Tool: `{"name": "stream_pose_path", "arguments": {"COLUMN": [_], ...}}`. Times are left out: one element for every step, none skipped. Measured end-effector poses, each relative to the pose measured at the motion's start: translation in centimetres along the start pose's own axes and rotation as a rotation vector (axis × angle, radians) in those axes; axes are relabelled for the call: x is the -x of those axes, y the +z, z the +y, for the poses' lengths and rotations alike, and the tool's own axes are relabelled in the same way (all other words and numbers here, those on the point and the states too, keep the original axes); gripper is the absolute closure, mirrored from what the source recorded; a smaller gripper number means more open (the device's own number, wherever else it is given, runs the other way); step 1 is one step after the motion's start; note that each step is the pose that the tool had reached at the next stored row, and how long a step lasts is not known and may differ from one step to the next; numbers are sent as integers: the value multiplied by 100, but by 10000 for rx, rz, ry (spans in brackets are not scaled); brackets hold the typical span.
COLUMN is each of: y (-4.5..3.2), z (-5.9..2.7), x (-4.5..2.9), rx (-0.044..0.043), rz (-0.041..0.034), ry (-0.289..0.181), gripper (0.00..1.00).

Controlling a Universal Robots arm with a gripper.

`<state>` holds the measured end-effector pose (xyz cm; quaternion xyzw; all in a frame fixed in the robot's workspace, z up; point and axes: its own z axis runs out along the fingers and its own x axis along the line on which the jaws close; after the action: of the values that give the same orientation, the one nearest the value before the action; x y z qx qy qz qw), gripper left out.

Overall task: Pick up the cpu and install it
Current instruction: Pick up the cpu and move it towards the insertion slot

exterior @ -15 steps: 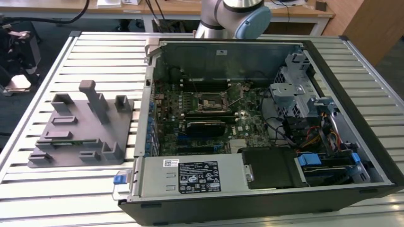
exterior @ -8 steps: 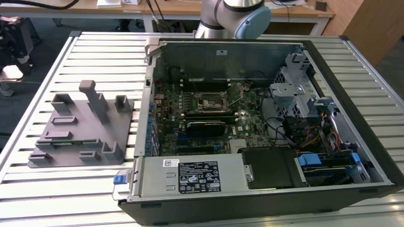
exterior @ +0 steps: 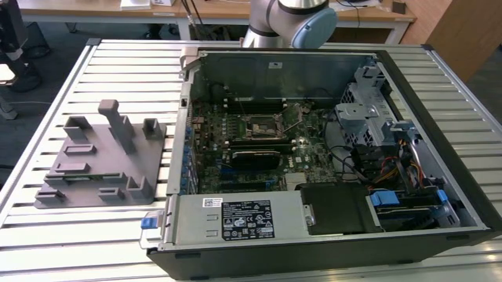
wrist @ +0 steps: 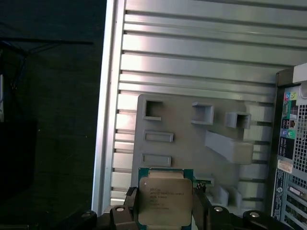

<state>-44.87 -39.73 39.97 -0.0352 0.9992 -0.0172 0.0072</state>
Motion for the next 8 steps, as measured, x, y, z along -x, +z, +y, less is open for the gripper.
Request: {"name": "stream_pose_path", "arguments": {"y": [0,-1,-1,2,2,2,3,4], "z": [-1,-4,-8,-11,-15,-18,-21,-24], "x": [21,60,105,151,198,243,288,333], "rx": [0,-2,-3,-1,-1,-3,-2,-1], "rz": [-1,2,4,1,2,4,2,2], "ry": [2,2,2,1,1,1,1,1], "gripper": [46,46,46,46,46,46,46,46]}}
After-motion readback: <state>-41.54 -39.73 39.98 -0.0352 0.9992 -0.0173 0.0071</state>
